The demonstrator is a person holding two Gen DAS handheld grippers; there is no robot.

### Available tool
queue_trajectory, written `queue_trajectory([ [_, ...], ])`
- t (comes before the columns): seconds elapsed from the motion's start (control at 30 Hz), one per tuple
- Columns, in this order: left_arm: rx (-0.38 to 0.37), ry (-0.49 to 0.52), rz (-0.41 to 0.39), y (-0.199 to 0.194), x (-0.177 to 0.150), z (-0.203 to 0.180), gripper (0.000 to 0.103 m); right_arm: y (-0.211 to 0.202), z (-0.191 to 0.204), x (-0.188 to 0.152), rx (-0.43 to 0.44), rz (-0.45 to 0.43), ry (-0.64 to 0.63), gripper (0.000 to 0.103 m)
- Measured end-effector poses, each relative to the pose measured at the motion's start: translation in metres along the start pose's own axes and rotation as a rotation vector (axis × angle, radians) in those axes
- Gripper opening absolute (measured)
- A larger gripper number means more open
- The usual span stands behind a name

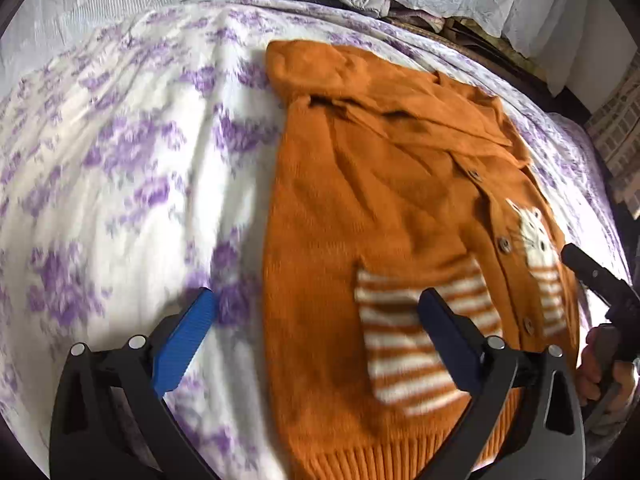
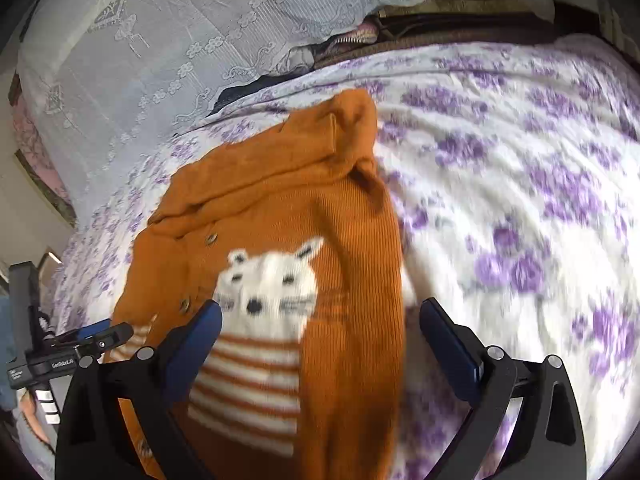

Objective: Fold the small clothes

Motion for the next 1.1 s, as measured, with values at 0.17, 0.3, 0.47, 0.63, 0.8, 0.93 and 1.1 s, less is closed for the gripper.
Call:
queue_trajectory([
  [0.17,-0.07,0.007,0.015,-0.004,-0.012,-0.01,0.099,-0.009,-0.005,-0.012,0.047,0.016,0.009,0.1],
  [0.3,-0.15,-0.015,0.016,-0.008,-0.017,-0.015,0.099,-0.015,-0.008,-0.019,0.073,0.021,0.007,0.1],
  [0.47,-0.25,-0.046,0.021,-0.016,-0.026,-0.019,0.099,-0.021,-0.012,-0.025,0.112,0.027,0.019,0.1],
  [0.63,-0.341,-0.063,0.028,-0.022,-0.034,-0.027,0.099,-0.028,-0.014,-0.031,0.147,0.03,0.025,0.1],
  [0.8,-0.39,-0.076,0.027,-0.021,-0.032,-0.03,0.099,-0.032,-0.013,-0.031,0.2,0.03,0.051,0.099],
  [0.93,-0.399,-0.072,0.027,-0.017,-0.031,-0.033,0.099,-0.032,-0.013,-0.031,0.217,0.032,0.064,0.092],
  [1.1,-0.389,-0.049,0.028,-0.016,-0.033,-0.039,0.098,-0.032,-0.011,-0.033,0.212,0.033,0.054,0.084],
])
Point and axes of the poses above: each gripper's, at about its wrist camera, not at the fingertips, and y roughly the way its jaws point, z to its left, x to its top, the point moved 9 cm from there along y, roughly the way its jaws point, and after that the axes turned 15 degrees about -x, right-handed, at the moved point
